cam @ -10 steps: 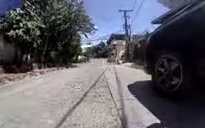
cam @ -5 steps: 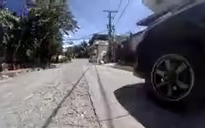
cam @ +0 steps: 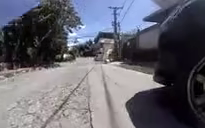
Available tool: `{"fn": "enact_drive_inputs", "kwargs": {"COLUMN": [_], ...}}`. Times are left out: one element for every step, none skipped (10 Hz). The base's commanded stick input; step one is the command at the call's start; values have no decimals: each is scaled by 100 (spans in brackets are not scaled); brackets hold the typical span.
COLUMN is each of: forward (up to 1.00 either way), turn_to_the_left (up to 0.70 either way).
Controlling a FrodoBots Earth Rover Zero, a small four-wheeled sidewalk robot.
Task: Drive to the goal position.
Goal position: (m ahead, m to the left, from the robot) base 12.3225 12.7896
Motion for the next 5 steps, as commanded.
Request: {"fn": "enact_drive_inputs", "kwargs": {"forward": [100, 100, 100, 100, 100], "turn_to_the_left": [2, 0, 0, 0, 0]}}
